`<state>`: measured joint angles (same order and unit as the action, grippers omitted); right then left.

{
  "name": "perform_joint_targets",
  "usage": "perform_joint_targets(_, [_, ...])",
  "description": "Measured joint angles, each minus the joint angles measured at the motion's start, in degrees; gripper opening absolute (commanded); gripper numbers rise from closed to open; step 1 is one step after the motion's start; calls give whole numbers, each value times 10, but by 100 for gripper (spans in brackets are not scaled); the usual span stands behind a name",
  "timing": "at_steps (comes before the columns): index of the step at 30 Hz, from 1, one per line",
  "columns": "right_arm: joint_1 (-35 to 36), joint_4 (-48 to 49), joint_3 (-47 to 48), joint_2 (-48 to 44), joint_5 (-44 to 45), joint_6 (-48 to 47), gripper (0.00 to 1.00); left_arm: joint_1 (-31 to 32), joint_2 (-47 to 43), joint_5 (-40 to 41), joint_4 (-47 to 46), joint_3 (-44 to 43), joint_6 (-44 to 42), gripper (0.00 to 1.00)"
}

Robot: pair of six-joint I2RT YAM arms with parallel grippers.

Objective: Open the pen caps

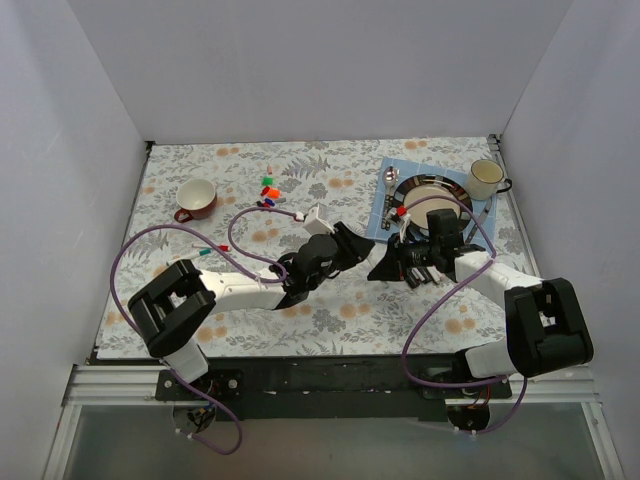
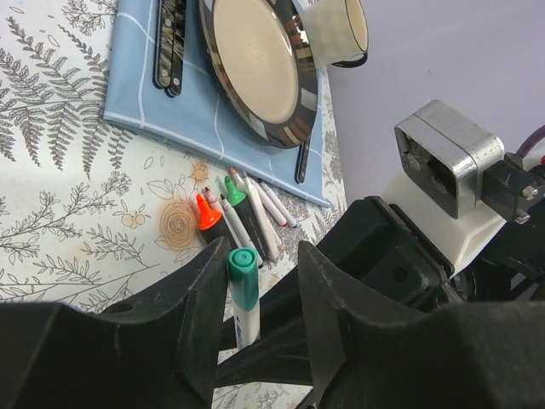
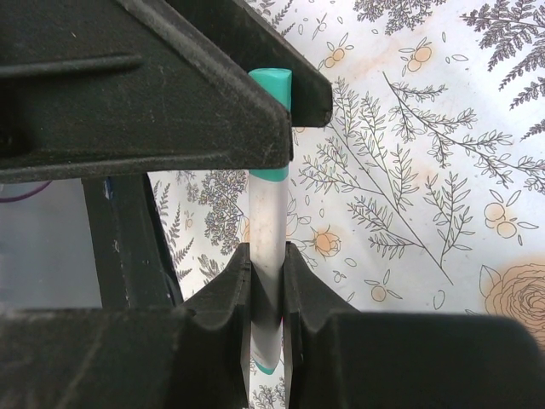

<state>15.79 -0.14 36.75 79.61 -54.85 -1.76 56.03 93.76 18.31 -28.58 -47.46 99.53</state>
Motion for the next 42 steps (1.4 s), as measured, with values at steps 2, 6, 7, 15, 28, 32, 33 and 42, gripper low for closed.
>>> perform_joint_targets(2, [0, 0, 0, 0, 0, 0, 1, 0, 0, -5, 0, 0, 1, 34])
perform_joint_targets(6, [0, 0, 0, 0, -2, 0, 1, -2, 3, -9, 2, 0, 3, 9])
perform_joint_targets(7, [0, 0, 0, 0, -2, 0, 1, -2, 4, -9, 3, 0, 4, 3])
perform_joint_targets(15, [0, -4, 3, 3, 0, -2, 1, -18, 3, -23, 14, -1, 9, 0])
perform_joint_targets(28, [27, -22, 28, 14, 7, -19, 1, -283, -40, -77, 75, -76, -20, 0])
perform_joint_targets(32, [33, -47, 28, 16, 12, -36, 1, -323, -40, -72, 89, -112, -44, 0])
perform_joint_targets(33, [34, -54, 29, 16, 16, -45, 1, -324, -40, -76, 92, -114, -51, 0])
perform_joint_targets(42, [17, -150, 76, -4, 78, -175, 1, -385, 72, -145, 193, -134, -148, 0])
